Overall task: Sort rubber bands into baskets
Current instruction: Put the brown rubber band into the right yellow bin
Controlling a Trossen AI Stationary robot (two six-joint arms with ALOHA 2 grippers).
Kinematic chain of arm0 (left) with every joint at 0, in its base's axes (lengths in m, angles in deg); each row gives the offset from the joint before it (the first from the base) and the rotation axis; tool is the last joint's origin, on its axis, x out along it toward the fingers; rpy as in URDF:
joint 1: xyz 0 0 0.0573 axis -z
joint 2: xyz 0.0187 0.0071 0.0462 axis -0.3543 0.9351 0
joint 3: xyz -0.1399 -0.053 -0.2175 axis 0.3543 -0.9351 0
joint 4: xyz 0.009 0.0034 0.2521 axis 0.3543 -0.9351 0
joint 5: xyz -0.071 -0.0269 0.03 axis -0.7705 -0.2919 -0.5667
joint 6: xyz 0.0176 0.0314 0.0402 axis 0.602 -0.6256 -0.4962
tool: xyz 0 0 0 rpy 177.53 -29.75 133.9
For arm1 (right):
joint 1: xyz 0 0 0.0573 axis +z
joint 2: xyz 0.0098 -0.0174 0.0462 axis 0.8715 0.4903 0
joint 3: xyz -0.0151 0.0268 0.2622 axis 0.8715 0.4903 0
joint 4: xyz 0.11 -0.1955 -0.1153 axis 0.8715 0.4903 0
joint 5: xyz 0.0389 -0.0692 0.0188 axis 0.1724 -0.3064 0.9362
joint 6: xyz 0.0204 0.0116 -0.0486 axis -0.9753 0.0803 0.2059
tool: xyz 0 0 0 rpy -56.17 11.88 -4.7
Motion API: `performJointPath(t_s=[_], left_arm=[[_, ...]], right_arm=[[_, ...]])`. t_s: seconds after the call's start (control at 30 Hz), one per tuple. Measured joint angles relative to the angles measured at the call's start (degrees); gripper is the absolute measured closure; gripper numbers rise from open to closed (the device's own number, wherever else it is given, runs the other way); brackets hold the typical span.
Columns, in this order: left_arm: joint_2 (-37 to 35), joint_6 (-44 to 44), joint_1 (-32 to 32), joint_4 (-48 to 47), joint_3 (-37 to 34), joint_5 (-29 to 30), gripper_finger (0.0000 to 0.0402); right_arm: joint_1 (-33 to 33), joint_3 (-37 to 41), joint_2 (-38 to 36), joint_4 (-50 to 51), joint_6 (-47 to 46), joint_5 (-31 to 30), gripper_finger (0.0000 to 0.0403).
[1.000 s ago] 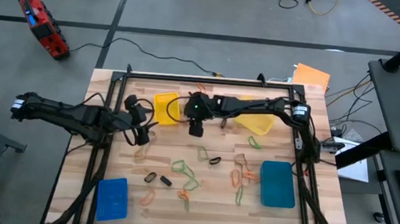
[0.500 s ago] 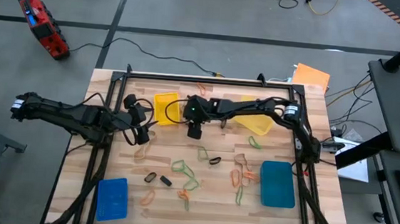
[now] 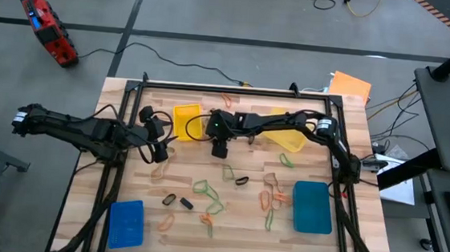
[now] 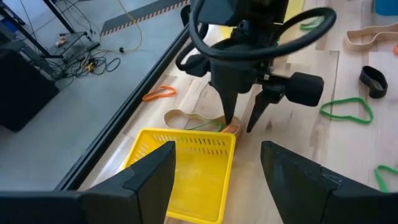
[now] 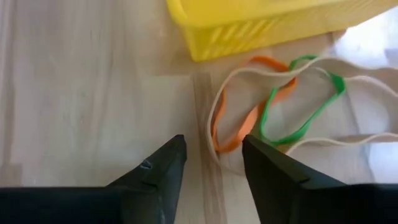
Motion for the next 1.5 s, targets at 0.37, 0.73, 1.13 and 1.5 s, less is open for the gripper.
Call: performJointPath(t_s=[0.37,0.73,1.13,1.5], left_arm=[[0.0,0.0,0.0,0.0,0.0,0.0,0.0182],[0.1,0.0,0.0,0.5,0.0,0.0,0.0182],[1.6,0.4,0.0,6.4,-0.1,0.0,0.0182],[4.8,-3.9,0.0,13.7,-0.2,0.0,0.0182]], right_arm=[[0.0,0.0,-1.1,3.5,1.4,-0.1,0.0375],[0.0,0.0,-5.6,8.4,3.1,-5.4,0.0393],[0.0,0.1,-18.5,14.0,3.1,-6.3,0.0394],[1.8,0.4,-32.4,29.9,-6.7,-19.6,0.0394]])
